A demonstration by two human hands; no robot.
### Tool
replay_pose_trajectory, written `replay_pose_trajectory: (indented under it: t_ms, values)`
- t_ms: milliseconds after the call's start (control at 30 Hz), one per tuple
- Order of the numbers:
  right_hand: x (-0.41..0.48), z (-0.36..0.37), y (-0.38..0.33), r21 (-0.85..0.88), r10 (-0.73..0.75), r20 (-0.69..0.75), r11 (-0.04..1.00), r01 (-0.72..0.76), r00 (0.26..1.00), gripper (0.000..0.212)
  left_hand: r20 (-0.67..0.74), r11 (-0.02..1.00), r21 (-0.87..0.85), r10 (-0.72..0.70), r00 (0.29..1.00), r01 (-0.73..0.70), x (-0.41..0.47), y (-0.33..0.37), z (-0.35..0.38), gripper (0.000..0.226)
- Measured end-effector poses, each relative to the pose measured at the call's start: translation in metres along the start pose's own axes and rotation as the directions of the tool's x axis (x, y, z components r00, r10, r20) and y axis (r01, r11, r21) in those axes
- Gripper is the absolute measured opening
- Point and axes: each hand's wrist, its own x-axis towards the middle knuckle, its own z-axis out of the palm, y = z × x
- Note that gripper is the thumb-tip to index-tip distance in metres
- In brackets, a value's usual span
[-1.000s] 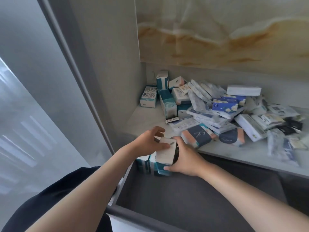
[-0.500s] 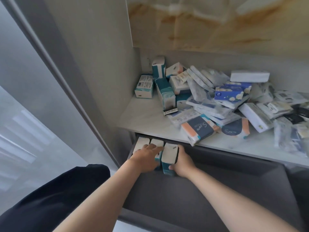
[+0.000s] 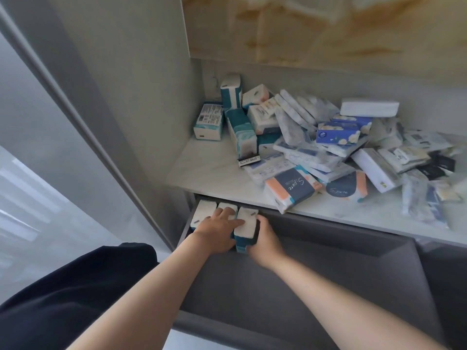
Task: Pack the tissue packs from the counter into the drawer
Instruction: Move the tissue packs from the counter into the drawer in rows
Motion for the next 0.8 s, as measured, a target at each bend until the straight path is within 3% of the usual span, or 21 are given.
replay_pose_trajectory:
  t_ms: [167,267,433,567,800]
  values:
    - [-0.010,-0.022,-0.013,-0.281,-0.021,0.086,0.959,0.044,0.996,0.061,-0.019,0.989,-0.147,-0.025,1.000,0.022,0.001,0.003,-0.018,0.056]
    - [-0.014,-0.042,-0.037,-0.452,-0.149,0.045,0.879,0.153,0.988,0.040,-0.137,0.953,-0.303,-0.049,0.989,0.005,0.006,0.002,-0.045,0.041]
    - [0.005,-0.077,-0.095,-0.464,-0.400,-0.064,0.823,0.328,0.914,0.030,-0.339,0.822,-0.568,-0.206,0.918,-0.025,0.024,-0.005,-0.086,0.030]
    - [0.055,-0.095,-0.130,-0.430,-0.438,-0.191,0.842,0.326,0.879,0.036,-0.407,0.734,-0.678,-0.330,0.852,-0.040,0.044,-0.015,-0.107,0.032]
    - [0.122,-0.091,-0.150,-0.436,-0.323,-0.206,0.875,0.209,0.924,0.083,-0.355,0.616,-0.785,-0.354,0.865,-0.070,0.082,-0.029,-0.118,0.055]
